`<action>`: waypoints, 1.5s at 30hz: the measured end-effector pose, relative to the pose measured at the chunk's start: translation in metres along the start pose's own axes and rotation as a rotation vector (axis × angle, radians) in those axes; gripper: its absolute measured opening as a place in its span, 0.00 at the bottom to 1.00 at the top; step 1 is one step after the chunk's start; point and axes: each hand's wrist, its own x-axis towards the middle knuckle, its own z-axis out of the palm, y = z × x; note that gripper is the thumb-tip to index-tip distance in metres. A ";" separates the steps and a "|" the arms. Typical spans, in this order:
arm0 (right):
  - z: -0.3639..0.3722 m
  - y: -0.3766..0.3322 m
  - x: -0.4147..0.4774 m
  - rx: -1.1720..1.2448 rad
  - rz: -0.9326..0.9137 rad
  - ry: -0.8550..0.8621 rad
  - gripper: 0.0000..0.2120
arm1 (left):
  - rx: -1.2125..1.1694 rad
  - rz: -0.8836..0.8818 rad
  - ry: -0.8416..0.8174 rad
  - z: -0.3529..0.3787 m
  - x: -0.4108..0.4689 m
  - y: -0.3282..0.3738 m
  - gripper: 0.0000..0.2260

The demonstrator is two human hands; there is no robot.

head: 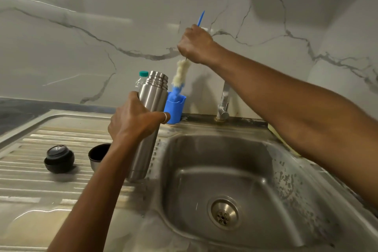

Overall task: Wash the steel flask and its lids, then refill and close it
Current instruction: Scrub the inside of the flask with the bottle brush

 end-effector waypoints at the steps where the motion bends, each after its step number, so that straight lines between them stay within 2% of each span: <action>1: -0.004 0.008 -0.003 0.006 0.020 0.008 0.14 | -0.003 0.001 0.000 0.000 0.000 0.000 0.29; 8: -0.023 0.050 -0.027 0.045 0.158 0.001 0.11 | 0.015 -0.002 -0.020 0.004 -0.003 0.000 0.28; 12: -0.027 0.064 -0.045 0.055 0.201 0.013 0.13 | 0.019 0.007 -0.027 0.008 -0.007 0.002 0.27; 17: -0.043 0.087 -0.081 0.128 0.263 -0.019 0.14 | -0.019 0.087 -0.026 0.019 -0.016 0.003 0.28; 23: -0.075 0.130 -0.149 0.185 0.333 -0.025 0.17 | -0.215 0.191 -0.013 0.019 -0.032 0.009 0.30; 30: -0.118 0.170 -0.218 0.292 0.407 0.062 0.17 | -0.292 0.335 0.012 0.024 -0.054 0.021 0.34; 36: -0.133 0.175 -0.250 0.385 0.377 0.082 0.15 | -0.221 0.375 0.044 0.023 -0.062 0.028 0.34; 45: -0.113 0.151 -0.269 0.469 0.327 -0.030 0.19 | -0.165 0.486 0.052 0.030 -0.081 0.022 0.37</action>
